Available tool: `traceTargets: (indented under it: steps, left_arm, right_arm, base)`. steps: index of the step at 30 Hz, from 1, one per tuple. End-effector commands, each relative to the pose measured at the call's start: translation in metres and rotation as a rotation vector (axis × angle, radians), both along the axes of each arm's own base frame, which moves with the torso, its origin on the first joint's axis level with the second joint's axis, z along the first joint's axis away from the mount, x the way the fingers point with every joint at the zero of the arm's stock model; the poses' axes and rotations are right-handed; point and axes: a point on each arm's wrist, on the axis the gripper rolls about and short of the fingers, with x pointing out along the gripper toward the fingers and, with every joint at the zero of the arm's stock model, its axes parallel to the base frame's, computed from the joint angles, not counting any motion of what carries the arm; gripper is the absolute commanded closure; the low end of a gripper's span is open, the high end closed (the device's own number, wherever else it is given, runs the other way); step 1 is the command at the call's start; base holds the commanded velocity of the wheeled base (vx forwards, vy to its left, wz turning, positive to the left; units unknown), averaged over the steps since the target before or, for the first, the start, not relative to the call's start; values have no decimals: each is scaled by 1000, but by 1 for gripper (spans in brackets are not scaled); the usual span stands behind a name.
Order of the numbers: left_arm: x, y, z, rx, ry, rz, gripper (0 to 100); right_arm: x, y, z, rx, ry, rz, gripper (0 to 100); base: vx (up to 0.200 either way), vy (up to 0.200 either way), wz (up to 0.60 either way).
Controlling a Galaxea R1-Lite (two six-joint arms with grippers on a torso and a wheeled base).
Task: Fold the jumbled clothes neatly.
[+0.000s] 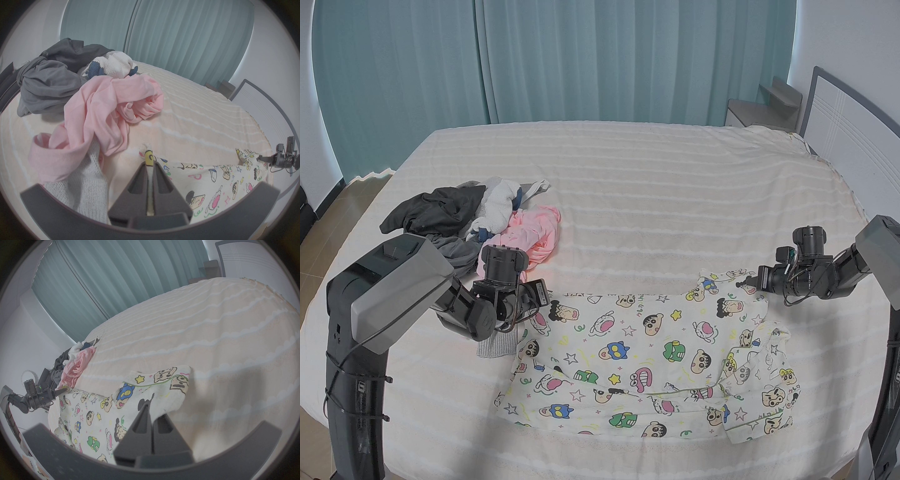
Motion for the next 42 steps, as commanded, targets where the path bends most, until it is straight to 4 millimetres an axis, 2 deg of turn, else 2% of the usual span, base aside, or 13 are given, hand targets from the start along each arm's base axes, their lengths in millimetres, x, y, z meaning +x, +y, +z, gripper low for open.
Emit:
traceTargets:
  steps: [1, 6, 15, 24, 26, 30, 31, 35, 38, 42]
  left_arm:
    - [-9, 5, 17, -12, -18, -13, 100]
    - [-10, 7, 27, -24, -50, -5, 100]
    - [-31, 12, 12, -11, -29, -14, 100]
    - [-50, 17, 15, -6, -34, -26, 100]
    - [-58, 18, 15, 0, -18, -31, 100]
    - [-62, 19, 17, 2, -17, -32, 100]
    - [-65, 19, 17, -2, -15, -39, 100]
    - [-71, 20, 13, 0, -5, -46, 100]
    - [-83, 16, 4, 21, 16, -74, 100]
    - [-94, 13, -6, 46, 36, -105, 100]
  right_arm:
    - [-13, -2, 12, 0, -6, 21, 100]
    - [-26, -1, 19, 11, -4, 46, 100]
    - [-53, -4, 25, 9, 11, 94, 100]
    - [-75, -15, 24, 13, 24, 128, 100]
    - [-84, -18, 19, 1, 31, 144, 100]
    - [-91, -20, 16, -3, 36, 159, 100]
    - [-101, -20, 11, -6, 50, 182, 100]
    - [-111, -21, 4, -23, 72, 200, 100]
    - [-125, -23, -7, -55, 104, 230, 100]
    - [-133, -21, -14, -71, 128, 255, 100]
  base:
    - [0, 0, 0]
    - [0, 0, 0]
    - [0, 0, 0]
    - [0, 0, 0]
    - [0, 0, 0]
    - [0, 0, 0]
    - [0, 0, 0]
    - [0, 0, 0]
    - [0, 0, 0]
    - [0, 0, 0]
